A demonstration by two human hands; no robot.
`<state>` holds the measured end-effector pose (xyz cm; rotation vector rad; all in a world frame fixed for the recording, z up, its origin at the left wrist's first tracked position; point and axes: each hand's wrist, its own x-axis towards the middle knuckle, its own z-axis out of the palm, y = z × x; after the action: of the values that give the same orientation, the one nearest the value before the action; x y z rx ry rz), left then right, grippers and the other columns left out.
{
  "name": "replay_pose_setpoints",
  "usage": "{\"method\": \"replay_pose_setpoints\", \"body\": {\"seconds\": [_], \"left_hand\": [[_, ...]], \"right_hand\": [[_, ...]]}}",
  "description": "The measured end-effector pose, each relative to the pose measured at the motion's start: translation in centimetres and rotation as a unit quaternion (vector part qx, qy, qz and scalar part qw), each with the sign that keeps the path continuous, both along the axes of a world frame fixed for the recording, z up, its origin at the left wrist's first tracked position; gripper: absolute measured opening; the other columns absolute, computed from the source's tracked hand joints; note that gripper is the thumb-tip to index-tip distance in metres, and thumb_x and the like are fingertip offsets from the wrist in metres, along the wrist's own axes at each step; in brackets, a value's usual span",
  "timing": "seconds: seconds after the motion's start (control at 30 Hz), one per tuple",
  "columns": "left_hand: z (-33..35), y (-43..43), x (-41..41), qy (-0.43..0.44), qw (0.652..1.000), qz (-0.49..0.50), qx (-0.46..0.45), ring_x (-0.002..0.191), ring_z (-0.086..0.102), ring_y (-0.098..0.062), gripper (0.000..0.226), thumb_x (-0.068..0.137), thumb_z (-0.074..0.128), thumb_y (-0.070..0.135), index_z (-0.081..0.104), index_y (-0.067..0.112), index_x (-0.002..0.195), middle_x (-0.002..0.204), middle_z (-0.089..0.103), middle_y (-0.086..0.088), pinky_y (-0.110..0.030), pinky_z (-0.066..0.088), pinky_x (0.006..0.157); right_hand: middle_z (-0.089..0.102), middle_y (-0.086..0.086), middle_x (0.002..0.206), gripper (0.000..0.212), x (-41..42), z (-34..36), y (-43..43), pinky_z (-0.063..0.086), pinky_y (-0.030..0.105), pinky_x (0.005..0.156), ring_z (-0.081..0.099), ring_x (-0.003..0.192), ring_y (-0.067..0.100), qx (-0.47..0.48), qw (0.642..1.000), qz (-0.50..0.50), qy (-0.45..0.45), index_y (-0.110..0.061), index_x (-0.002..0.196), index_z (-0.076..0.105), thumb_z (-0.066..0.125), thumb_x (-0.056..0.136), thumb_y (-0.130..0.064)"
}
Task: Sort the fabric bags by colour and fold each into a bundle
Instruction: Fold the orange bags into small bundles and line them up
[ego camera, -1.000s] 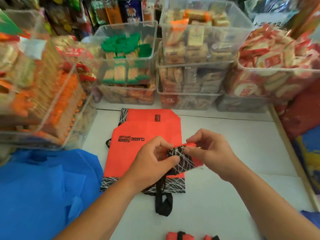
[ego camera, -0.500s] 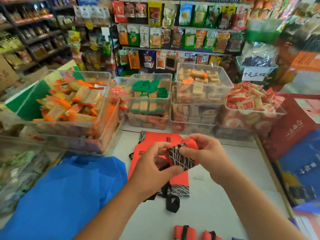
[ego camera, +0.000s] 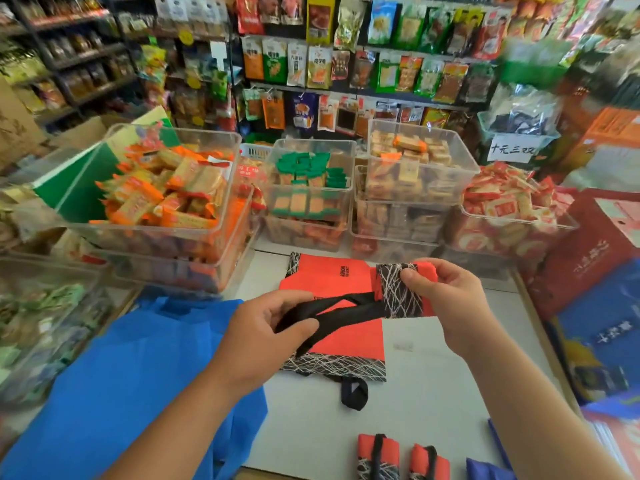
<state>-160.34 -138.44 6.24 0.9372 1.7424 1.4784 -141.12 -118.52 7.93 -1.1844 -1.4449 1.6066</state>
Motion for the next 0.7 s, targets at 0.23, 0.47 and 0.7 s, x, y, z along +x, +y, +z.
{"method": "replay_pose_setpoints", "body": {"seconds": [0.23,0.47,0.7], "left_hand": [[-0.9,0.2,-0.9,0.088,0.981,-0.098,-0.14,0.123,0.05,0.018,0.055,0.083,0.082,0.048,0.058,0.041,0.132,0.131,0.059,0.029,-0.009,0.039,0.104],[-2.1,3.5,3.1,0.474,0.876,-0.068,0.063,0.11,0.059,-0.019,0.058,0.071,0.088,0.05,0.069,0.018,0.116,0.117,0.063,0.005,-0.033,0.048,0.097],[-3.1,5.3,2.4,0.53,0.835,-0.144,0.035,0.086,0.06,-0.022,0.048,0.071,0.075,0.01,0.062,0.023,0.115,0.089,0.063,0.004,-0.036,0.049,0.075]], "right_hand": [[0.076,0.004,0.079,0.022,-0.8,0.3,-0.2,0.06,0.035,0.065,0.069,0.069,0.019,0.027,0.997,0.074,-0.013,-0.012,0.101,0.072,0.081,0.083,-0.002],[0.078,0.013,0.086,0.018,-3.0,0.4,-0.2,0.064,0.041,0.066,0.074,0.072,0.025,0.003,0.995,0.094,-0.025,-0.008,0.099,0.073,0.082,0.083,-0.005],[0.076,0.026,0.098,0.024,-2.2,-0.3,2.8,0.06,0.061,0.086,0.074,0.081,0.036,-0.085,0.979,0.135,-0.129,0.003,0.101,0.075,0.083,0.084,-0.011]]}}
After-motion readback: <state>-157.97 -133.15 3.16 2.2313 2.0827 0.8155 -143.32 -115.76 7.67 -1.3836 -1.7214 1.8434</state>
